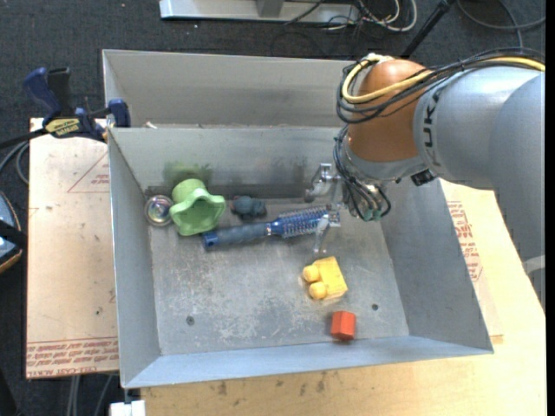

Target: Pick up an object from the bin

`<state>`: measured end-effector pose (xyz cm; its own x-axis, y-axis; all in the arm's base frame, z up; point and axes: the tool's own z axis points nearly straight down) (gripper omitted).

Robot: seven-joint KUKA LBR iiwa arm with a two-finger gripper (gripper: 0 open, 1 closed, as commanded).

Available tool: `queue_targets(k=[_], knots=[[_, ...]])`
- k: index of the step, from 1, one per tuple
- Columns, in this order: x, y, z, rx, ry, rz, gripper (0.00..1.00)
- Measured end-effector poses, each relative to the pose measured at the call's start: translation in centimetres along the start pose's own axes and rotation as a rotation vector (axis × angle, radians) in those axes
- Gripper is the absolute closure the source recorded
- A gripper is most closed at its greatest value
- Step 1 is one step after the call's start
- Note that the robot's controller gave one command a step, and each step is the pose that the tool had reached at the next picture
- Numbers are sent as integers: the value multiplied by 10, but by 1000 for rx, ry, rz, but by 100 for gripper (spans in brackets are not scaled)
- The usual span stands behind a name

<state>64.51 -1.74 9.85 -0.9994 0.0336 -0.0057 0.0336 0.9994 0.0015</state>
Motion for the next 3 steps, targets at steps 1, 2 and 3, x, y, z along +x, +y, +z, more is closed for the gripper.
queue_targets(k=[1, 2, 3], knots=[[4, 27, -9, -1, 2, -94, 0], [11, 24, -4, 0, 5, -49, 0], [2, 24, 23, -1, 1, 11, 0]])
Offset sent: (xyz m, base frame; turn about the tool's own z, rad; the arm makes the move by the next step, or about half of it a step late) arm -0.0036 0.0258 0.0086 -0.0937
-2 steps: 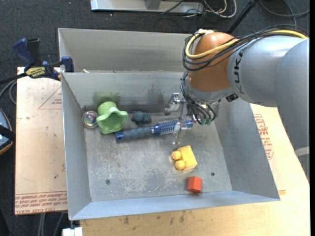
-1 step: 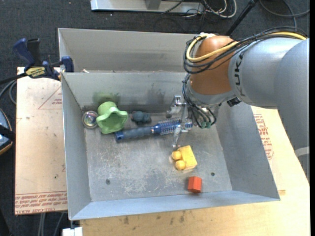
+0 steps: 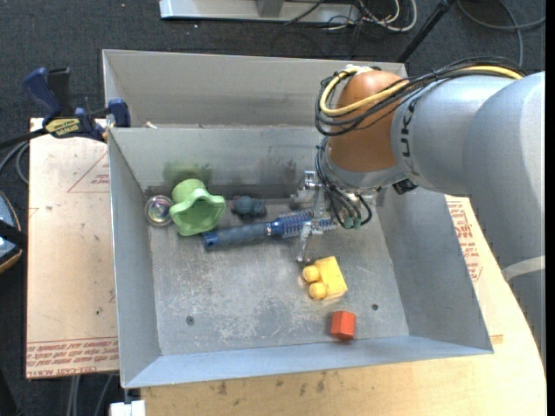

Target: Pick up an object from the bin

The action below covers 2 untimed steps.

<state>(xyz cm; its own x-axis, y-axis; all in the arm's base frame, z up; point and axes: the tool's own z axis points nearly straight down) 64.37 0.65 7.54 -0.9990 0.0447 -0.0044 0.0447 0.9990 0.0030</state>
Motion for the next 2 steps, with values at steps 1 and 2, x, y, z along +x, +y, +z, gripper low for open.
queue_targets(k=[1, 2], knots=[[-2, 1, -3, 1, -3, -1, 0], [-4, 1, -5, 1, -7, -1, 100]])
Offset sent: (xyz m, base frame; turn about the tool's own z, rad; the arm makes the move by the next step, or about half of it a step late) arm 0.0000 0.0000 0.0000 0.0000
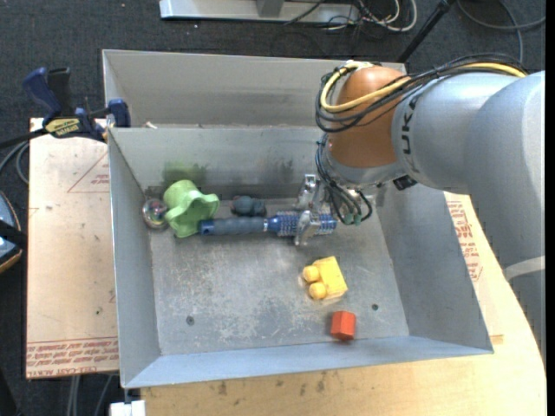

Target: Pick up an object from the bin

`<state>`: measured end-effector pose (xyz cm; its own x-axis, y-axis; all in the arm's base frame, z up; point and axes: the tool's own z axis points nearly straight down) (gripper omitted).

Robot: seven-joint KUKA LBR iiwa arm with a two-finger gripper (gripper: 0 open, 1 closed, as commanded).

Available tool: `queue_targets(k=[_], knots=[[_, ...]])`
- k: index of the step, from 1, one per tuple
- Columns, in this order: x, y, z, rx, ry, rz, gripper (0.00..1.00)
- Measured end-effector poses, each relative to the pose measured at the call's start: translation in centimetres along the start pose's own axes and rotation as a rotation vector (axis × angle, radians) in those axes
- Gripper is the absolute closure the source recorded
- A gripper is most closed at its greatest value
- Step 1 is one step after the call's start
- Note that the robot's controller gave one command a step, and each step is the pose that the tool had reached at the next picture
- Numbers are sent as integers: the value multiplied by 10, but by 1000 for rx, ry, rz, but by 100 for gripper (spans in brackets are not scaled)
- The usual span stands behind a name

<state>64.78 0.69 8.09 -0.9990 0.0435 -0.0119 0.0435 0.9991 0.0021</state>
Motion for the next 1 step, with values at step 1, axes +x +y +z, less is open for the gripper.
queue_targets(k=[1], knots=[[-2, 0, -53, 1, 5, -1, 100]])
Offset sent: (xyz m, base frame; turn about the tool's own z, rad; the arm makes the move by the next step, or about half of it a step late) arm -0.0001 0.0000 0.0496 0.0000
